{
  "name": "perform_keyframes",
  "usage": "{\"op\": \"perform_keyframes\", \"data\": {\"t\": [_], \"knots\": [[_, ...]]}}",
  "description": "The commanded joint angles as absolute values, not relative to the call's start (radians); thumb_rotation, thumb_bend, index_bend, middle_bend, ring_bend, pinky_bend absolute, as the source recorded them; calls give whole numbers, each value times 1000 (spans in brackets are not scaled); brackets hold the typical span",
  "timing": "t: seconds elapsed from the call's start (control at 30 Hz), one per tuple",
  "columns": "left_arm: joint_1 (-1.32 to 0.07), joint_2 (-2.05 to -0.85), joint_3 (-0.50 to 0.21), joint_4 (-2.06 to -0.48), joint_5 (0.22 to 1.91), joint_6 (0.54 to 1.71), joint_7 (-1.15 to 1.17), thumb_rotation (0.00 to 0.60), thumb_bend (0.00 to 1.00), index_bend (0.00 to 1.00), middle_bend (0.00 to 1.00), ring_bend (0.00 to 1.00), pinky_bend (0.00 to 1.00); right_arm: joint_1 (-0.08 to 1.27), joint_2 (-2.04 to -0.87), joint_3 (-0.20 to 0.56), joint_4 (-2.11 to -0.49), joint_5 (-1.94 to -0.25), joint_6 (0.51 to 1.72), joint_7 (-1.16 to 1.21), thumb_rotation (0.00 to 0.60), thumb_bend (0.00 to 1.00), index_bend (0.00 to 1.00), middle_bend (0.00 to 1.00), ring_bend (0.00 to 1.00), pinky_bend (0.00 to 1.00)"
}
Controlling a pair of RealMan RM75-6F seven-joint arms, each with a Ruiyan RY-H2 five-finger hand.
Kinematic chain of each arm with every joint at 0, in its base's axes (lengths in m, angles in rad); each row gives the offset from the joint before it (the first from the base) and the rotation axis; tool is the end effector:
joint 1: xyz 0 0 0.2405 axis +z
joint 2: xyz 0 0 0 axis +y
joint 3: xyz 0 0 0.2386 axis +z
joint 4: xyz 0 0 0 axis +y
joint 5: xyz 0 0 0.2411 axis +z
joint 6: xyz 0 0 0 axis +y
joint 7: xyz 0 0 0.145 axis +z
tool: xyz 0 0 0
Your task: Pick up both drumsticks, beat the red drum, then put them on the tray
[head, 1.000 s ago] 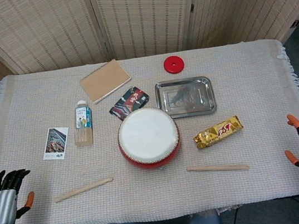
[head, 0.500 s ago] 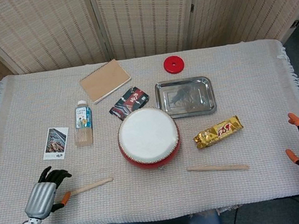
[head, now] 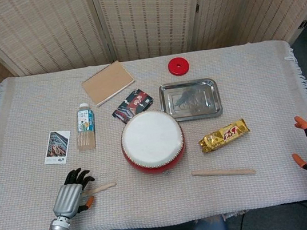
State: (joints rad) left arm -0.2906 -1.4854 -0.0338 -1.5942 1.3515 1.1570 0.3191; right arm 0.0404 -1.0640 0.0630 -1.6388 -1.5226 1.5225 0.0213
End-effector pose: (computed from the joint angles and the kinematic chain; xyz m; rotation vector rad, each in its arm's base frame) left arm -0.2328 0.2154 -0.0317 -1.7064 -1.0977 -0.8134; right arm -0.3090 -0.1726 0.1431 1.3537 -0.8769 0.9147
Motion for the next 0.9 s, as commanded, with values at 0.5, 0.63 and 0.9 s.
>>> {"op": "perform_keyframes", "data": {"t": [0.5,0.63,0.9], "knots": [[-319,-1614,-59,-1534,1223,1160,467,600,354,426,126,0,0,43,-1060,61,-1622,-1526,1516,59,600,186,60,215,30,181],[-326,-1620,-63,-1526,1205,1150,470,600,384,470,146,0,0,40,-1058,61,-1620,-1522,1519,66,600,185,60,215,30,177],[-322,-1618,-65,-1524,1226,1185,440,600,447,604,243,34,3,39,-1054,59,-1620,-1520,1516,78,600,186,60,215,30,176]]}}
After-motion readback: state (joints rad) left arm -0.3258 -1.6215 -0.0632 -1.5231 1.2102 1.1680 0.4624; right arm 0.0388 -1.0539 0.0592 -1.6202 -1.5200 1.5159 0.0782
